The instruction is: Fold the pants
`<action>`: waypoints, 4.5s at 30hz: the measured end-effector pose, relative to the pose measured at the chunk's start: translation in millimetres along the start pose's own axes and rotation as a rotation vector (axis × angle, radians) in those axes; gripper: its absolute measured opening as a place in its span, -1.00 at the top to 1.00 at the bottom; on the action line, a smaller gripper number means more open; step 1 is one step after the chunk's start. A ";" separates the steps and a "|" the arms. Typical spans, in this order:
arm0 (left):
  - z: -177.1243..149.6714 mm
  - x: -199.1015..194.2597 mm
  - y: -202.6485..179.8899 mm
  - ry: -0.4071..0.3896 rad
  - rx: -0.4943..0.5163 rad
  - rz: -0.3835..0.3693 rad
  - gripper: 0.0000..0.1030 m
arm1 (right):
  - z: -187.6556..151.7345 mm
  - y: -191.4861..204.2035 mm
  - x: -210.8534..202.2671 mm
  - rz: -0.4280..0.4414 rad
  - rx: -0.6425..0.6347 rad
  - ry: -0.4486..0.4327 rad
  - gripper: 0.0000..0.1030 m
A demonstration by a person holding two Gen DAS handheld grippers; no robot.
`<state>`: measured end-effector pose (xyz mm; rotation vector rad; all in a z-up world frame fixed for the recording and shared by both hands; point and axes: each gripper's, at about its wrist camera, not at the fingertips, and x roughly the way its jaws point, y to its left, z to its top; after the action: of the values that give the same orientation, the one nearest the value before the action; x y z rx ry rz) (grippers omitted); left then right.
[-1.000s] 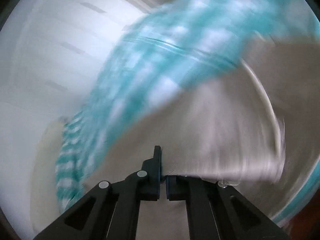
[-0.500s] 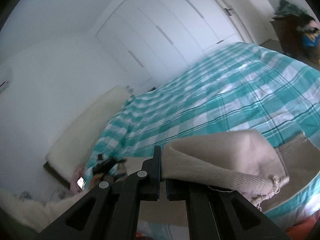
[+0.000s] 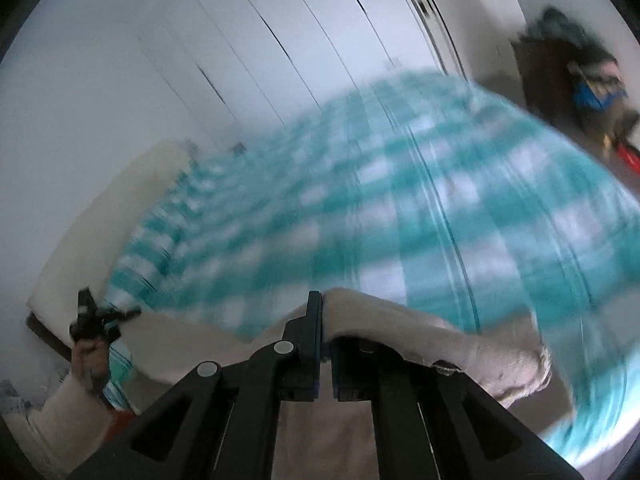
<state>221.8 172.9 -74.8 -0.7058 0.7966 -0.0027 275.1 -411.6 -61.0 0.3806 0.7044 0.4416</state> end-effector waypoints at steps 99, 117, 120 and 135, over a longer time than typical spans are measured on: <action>-301.3 183.0 -206.7 0.430 1.031 0.257 -0.83 | -93.5 -87.8 2.7 -0.666 -0.050 0.115 -0.26; -298.1 181.9 -204.1 0.434 0.989 0.282 -0.88 | -93.3 -84.0 3.2 -0.692 -0.081 0.111 -0.28; -298.6 181.5 -203.8 0.431 0.989 0.285 -0.88 | -93.3 -84.0 3.3 -0.690 -0.075 0.112 -0.30; -293.0 185.1 -197.8 0.442 0.955 0.269 -0.97 | -92.0 -104.2 -10.3 -0.637 0.051 0.073 -0.30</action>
<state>211.6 -197.5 -223.0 0.3261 1.1727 -0.2866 231.7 -487.5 -169.6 0.1707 0.8643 -0.1663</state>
